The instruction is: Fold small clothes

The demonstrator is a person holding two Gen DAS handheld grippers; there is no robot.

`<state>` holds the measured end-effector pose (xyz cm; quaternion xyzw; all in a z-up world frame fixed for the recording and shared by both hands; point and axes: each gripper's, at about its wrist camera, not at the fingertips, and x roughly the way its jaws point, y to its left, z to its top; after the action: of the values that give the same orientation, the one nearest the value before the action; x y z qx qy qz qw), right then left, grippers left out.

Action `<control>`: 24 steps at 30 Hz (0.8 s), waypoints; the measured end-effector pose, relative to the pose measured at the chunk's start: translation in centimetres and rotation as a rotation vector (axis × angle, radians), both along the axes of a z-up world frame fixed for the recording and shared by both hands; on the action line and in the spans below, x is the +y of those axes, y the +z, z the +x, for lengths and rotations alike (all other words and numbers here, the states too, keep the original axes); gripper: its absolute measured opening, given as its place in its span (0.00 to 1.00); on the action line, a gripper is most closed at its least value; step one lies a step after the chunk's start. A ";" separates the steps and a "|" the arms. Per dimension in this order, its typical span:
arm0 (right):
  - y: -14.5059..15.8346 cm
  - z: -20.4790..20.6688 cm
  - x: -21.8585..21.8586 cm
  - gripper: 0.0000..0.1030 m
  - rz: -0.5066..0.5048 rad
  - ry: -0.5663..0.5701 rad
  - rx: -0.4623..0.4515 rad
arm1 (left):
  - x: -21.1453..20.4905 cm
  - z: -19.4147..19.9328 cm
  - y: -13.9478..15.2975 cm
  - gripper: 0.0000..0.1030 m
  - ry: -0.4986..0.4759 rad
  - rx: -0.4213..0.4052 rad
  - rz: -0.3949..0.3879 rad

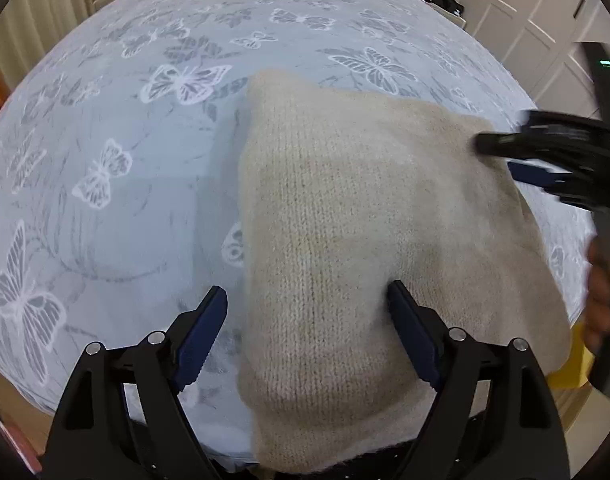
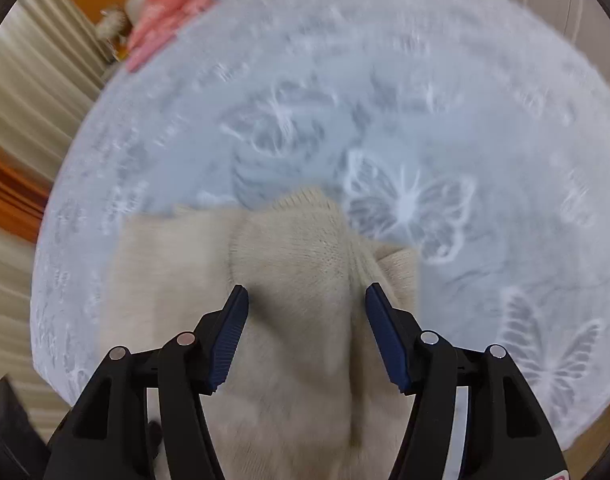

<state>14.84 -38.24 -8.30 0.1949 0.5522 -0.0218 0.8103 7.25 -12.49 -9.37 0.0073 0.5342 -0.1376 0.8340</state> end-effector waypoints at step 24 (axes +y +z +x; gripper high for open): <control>-1.4 -9.7 1.2 0.11 0.060 0.033 -0.058 | -0.6 0.6 -1.0 0.86 -0.020 0.009 0.020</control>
<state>5.12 -37.01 -9.69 0.2104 0.5320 0.0136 0.8201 7.84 -13.12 -10.36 0.0202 0.5394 -0.1406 0.8300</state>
